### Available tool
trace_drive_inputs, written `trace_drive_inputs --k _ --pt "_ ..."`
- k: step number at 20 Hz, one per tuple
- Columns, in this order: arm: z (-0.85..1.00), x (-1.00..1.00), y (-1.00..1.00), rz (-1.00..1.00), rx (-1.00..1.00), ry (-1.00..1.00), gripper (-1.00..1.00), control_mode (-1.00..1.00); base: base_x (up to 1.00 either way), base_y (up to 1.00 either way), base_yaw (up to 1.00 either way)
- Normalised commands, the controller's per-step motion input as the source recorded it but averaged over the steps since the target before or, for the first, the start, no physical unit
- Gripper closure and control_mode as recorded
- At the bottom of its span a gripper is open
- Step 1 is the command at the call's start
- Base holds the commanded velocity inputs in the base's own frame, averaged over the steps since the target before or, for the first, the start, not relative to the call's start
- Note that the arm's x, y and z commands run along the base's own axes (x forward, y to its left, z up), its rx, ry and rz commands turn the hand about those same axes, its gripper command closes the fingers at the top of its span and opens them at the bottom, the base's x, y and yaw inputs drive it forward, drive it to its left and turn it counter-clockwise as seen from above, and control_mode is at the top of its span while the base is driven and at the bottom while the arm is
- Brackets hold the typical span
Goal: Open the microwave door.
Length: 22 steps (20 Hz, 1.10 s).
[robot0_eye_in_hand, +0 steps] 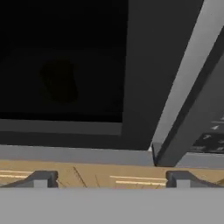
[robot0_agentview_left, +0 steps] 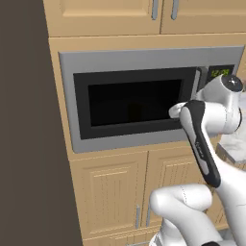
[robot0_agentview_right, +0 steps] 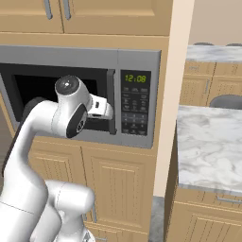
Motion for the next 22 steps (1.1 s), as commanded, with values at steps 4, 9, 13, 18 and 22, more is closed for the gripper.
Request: trace_drive_inputs --k 4,9,13,18,22 --pt "0.26 0.00 -0.74 0.00 0.00 -0.14 -1.00 -1.00 0.00 0.00 0.00" --pt "0.02 0.07 -0.55 0.00 0.00 -0.15 -1.00 -1.00 0.00 0.00 0.00" --pt "0.00 0.36 -0.29 0.00 0.00 -0.10 -1.00 -1.00 0.00 0.00 0.00" --pt "0.00 0.56 -0.01 0.00 0.01 -0.15 -1.00 -1.00 0.00 0.00 0.00" --pt "-0.10 0.66 0.00 0.02 0.00 -0.13 -1.00 -1.00 0.00 0.00 0.00"
